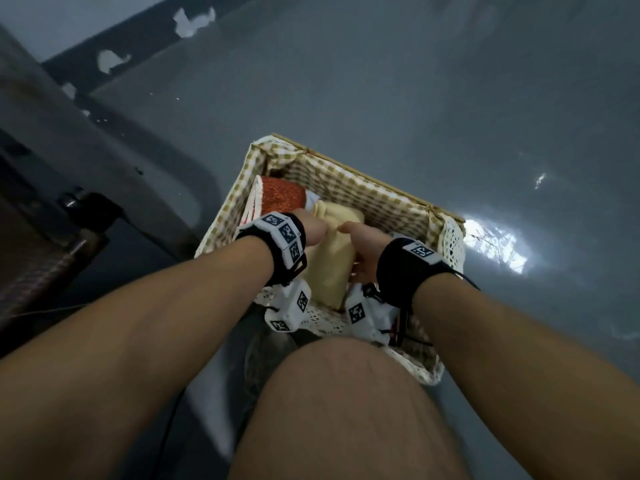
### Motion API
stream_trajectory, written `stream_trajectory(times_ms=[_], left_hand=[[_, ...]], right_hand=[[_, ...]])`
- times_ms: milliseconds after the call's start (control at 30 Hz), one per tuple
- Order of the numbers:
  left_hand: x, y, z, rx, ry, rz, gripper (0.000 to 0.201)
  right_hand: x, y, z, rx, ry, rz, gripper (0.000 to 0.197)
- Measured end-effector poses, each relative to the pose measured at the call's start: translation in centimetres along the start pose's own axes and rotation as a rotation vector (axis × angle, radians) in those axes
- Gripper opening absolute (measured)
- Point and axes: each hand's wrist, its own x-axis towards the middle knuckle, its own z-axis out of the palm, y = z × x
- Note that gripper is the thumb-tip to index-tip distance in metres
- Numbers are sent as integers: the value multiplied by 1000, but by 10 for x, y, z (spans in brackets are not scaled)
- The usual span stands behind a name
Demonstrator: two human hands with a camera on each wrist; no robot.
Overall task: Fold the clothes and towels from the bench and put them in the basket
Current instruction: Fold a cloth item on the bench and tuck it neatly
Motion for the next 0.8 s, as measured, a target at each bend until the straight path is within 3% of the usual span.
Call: stream_trajectory(times_ms=[133, 200, 267, 367, 533, 667, 800], left_hand=[[-24, 1, -24, -209, 95, -16, 42], [-42, 0, -42, -294, 117, 72, 34], [-64, -5, -65, -356, 127, 148, 24], [-110, -23, -106, -406, 233, 232, 14], [-202, -87, -173, -414, 484, 285, 11], [-274, -172, -215, -253, 694, 192, 18], [-330, -268, -226, -193, 833, 53, 23]], right_hand=[[-23, -26, -5, -216, 75, -127, 41], [-46, -46, -1, -358, 117, -225, 24], [-73, -67, 9, -507, 122, -390, 22], [-123, -94, 43, -667, -68, -597, 18], [-201, -129, 131, -901, -277, -807, 7], [-244, -134, 231, -931, -413, -964, 8], [-268, -109, 342, -959, -544, -1069, 8]])
